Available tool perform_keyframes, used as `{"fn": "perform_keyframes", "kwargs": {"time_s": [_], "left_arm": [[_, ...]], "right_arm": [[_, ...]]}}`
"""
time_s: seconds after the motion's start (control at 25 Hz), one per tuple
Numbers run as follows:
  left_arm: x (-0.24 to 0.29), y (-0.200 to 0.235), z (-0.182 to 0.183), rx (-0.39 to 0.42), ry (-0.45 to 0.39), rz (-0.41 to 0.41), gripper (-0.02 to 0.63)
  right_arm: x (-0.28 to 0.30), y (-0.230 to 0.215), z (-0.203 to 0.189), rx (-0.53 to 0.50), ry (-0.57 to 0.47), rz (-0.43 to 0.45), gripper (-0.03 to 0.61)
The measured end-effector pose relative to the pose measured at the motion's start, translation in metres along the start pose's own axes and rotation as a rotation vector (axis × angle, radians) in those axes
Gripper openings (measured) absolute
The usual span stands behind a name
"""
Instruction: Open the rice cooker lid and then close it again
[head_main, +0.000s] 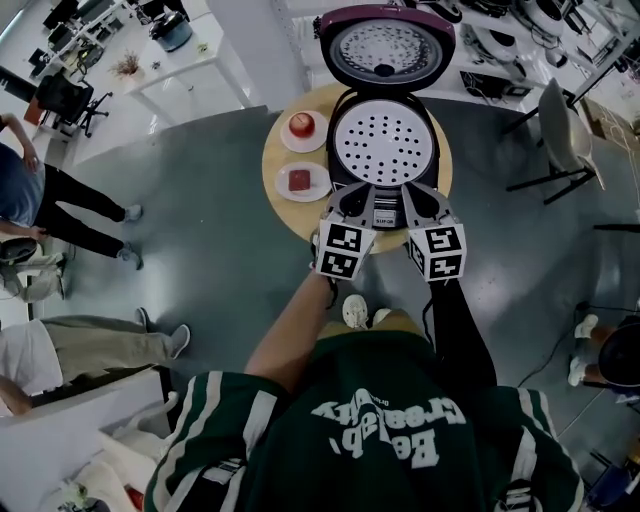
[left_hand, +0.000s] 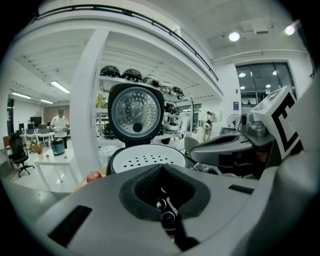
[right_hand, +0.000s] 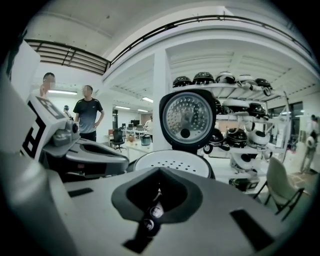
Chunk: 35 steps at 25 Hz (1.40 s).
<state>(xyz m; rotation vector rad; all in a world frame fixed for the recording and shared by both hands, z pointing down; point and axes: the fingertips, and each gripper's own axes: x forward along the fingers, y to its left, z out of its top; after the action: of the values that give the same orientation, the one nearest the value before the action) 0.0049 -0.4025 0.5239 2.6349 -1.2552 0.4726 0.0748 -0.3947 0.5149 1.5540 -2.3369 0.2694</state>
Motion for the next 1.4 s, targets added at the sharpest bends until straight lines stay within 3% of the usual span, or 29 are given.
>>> {"fn": "perform_keyframes", "kwargs": {"time_s": [0.36,0.92,1.24,1.4], "left_arm": [[-0.004,0.037,0.062,-0.019,-0.079,0.065,-0.005],[0.044,0.11,0.221,0.037,-0.267,0.194,-0.005],[0.065,0.145,0.303,0.072,-0.329,0.26,-0.005],[0.081,0.161,0.326,0.076,-0.297,0.285,-0.005]], "right_arm": [[-0.009,-0.039,0.067,0.06,-0.14,-0.044,0.005],[0.039,-0.134,0.236,-0.006,-0.374,0.009,0.006],[0.078,-0.166,0.303,-0.079,-0.388,0.021,0.005],[0.098,-0.178,0.32,-0.132,-0.353,0.012,0.005]]}}
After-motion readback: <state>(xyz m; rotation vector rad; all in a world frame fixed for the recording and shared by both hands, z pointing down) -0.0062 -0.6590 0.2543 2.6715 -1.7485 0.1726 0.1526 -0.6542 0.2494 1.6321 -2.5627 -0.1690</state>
